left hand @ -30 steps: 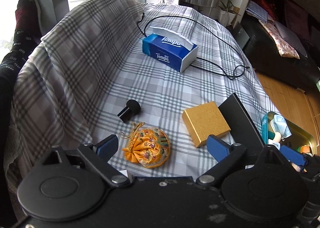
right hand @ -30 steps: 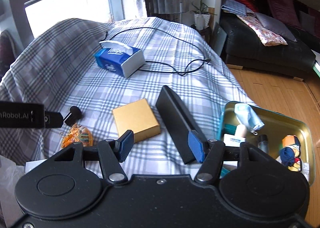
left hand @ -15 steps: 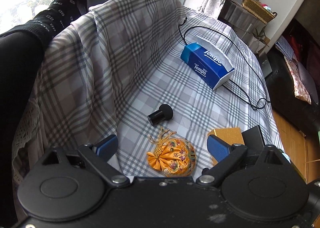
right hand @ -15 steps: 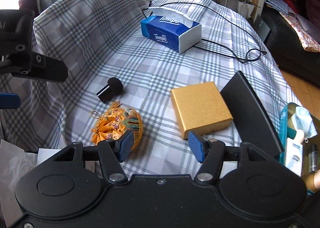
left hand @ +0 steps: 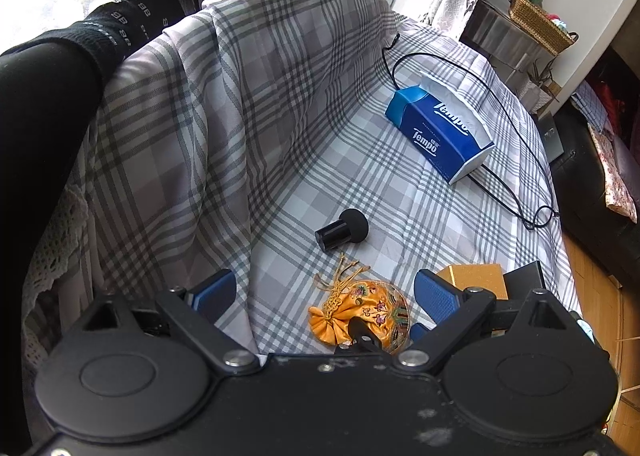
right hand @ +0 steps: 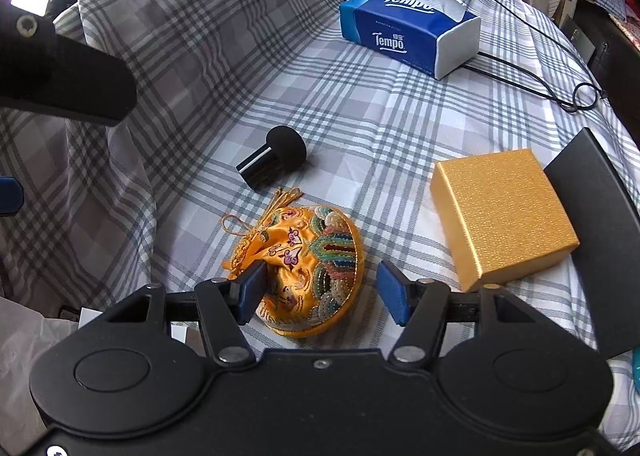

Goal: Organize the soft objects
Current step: 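Lower the right tool onto the orange embroidered pouch and close it, then grasp the black cylinder with the left tool, then carry the pouch with the right tool while the left tool carries the cylinder to the tray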

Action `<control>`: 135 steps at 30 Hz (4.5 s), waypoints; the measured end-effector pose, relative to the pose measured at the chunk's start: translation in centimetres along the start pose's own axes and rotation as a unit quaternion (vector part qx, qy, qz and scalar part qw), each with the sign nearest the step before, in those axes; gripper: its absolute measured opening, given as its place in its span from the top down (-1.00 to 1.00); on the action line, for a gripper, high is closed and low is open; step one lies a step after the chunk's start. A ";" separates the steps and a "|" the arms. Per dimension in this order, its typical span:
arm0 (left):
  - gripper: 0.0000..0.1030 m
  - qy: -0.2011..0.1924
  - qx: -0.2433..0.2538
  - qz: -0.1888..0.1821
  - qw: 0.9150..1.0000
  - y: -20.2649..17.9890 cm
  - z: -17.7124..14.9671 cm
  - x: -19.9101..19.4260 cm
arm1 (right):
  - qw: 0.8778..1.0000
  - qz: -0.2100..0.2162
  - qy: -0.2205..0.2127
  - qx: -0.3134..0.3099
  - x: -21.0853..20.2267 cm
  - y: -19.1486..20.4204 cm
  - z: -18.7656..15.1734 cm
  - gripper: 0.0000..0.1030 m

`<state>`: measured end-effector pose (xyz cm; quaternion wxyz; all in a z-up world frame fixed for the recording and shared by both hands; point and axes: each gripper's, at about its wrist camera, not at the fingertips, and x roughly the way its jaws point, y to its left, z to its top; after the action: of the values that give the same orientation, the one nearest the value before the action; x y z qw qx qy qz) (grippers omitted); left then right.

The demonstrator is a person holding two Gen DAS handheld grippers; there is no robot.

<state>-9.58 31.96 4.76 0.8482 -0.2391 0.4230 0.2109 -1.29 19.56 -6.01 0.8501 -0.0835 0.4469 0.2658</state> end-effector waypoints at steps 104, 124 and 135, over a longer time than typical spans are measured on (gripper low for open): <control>-0.07 0.094 0.086 0.037 0.991 -9.0 -2.7 6.6 | 0.977 0.140 -0.061 0.149 -9.0 -13.3 -6.8 0.09; -0.07 0.119 0.256 -0.088 0.955 -25.9 -9.9 3.6 | 0.914 -0.132 -0.202 0.325 -24.1 -29.6 -10.0 0.10; -0.07 0.156 0.325 -0.125 0.925 -34.7 -14.0 5.5 | 0.893 -0.211 -0.186 0.351 -23.4 -34.2 -9.5 0.10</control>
<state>4.22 -3.00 0.78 0.8220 -0.0314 0.5622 -0.0852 -0.75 -21.76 3.96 0.9280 0.1788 0.3163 -0.0830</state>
